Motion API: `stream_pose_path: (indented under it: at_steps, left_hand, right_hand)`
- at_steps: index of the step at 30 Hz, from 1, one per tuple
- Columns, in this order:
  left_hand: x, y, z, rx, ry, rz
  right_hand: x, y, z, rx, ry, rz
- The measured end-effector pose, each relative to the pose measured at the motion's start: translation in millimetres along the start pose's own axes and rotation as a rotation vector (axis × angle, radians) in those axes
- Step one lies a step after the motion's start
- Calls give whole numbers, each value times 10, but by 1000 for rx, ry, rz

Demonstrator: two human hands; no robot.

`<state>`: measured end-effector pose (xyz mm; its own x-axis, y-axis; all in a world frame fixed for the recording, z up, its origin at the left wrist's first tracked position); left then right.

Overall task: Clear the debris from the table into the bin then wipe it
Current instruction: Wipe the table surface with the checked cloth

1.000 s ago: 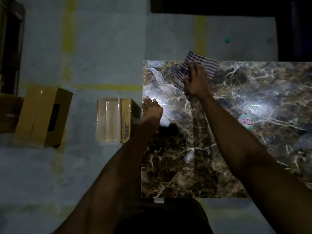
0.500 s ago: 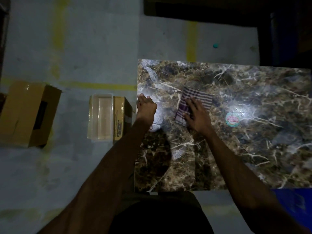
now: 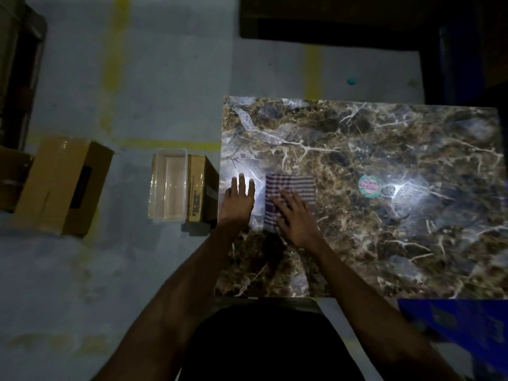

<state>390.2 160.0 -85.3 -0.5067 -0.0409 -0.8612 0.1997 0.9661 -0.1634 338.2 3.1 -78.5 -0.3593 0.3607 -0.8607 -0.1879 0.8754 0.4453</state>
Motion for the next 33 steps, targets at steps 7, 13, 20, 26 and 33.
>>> stream_pose_path:
  at_steps: [7,13,20,26,33]
  left_hand:
    - [255,-113,-320,-4,23,0]
    - [142,-56,-330,30,-13,23]
    - [119,-99,-294,62,80,123]
    - [132,-136,-307,-4,3,161]
    - [66,-133,-343,7,-8,134]
  right_hand:
    - [-431,-488,367,206,-120,59]
    - [-210,-92,806,140,-60,108]
    - [27,-74,-224,-11,-10,97]
    - [-236,-303,459,167,-76,85]
    - [136,290,276,-4,-38,79]
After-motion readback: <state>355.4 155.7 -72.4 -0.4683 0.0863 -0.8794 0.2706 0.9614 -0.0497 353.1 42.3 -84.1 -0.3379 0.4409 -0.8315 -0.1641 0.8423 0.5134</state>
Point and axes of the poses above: each hand's wrist, its own z-axis towards the middle knuckle, its own x-axis out of the palm, y = z × x, the point moved 10 cm from there along z, towards the middle knuckle, and after that the axes turned 1 degree about -x, right-handed, at the moved point
